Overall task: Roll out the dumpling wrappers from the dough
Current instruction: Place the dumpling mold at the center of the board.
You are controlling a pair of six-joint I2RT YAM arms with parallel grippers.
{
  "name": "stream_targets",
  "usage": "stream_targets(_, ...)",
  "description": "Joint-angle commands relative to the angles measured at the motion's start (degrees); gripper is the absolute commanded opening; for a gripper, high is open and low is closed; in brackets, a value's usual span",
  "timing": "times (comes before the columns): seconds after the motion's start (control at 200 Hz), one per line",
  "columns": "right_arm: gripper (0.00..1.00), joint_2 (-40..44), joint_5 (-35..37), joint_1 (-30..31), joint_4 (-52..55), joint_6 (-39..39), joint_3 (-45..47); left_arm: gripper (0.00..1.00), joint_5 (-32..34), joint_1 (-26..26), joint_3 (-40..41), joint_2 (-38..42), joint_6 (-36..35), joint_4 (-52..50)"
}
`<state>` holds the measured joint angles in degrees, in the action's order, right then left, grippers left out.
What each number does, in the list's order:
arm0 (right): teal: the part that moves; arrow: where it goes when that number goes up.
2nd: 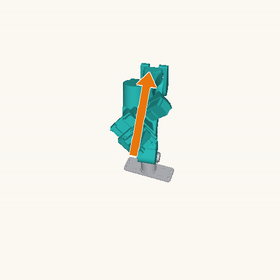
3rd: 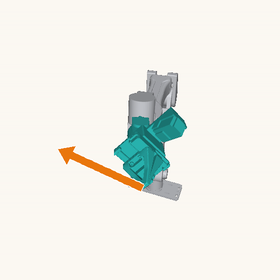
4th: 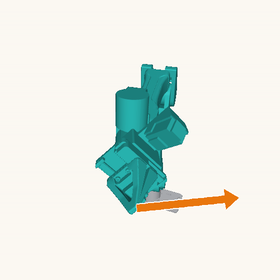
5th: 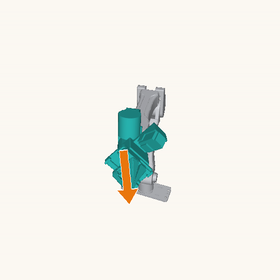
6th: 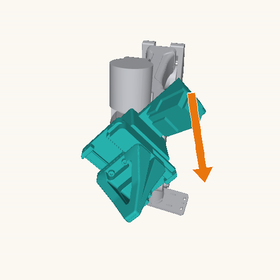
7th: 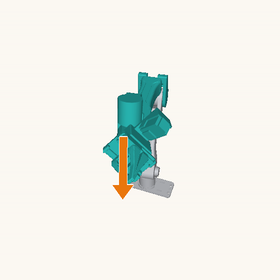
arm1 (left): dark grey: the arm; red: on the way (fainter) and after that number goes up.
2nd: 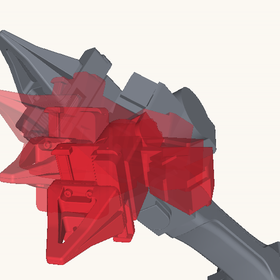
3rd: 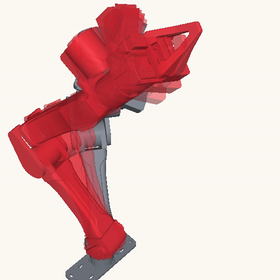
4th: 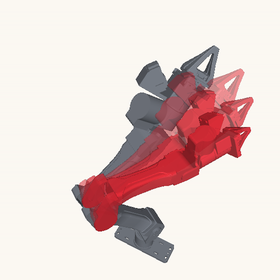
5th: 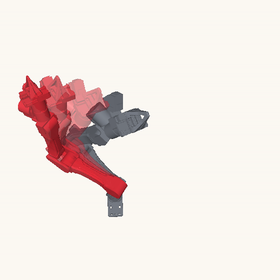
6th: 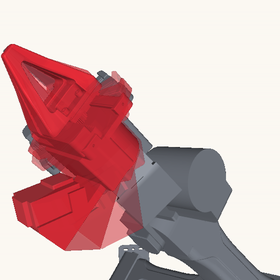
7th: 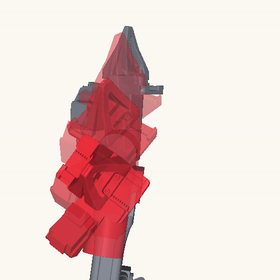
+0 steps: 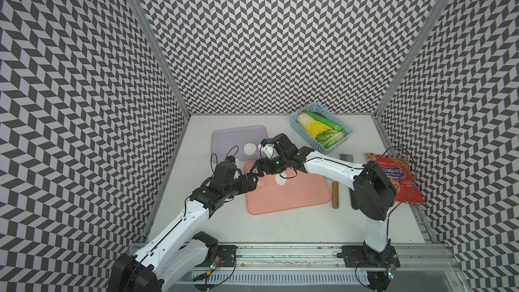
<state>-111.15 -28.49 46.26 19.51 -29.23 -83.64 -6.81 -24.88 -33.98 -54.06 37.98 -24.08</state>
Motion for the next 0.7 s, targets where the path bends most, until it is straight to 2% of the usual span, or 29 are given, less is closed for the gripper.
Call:
stream_targets(0.0, 0.9, 2.85, -1.65, 0.51, -1.77, -0.03, 2.47, 0.9, 4.84, -0.08, 0.1, -1.69, 0.68, 6.79)
stream_targets(0.22, 0.9, 5.61, -0.71, 0.36, -1.11, 0.66, 4.13, 0.88, 6.61, 0.2, -0.03, -9.23, 1.3, 8.18)
stream_targets(0.356, 0.9, 6.63, -0.6, -0.09, -0.42, 1.07, 3.98, 0.87, 6.89, 0.84, 0.95, -11.22, 1.31, 8.81)
stream_targets(0.501, 0.9, 6.98, -0.01, -0.16, 0.01, 1.45, 3.68, 0.87, 5.99, 1.42, 1.29, -10.1, 0.89, 8.1)
stream_targets(0.696, 0.89, 7.35, 1.61, -0.49, -0.39, 1.46, 3.18, 0.87, 1.3, 1.42, -0.12, -4.48, -0.15, 4.34)
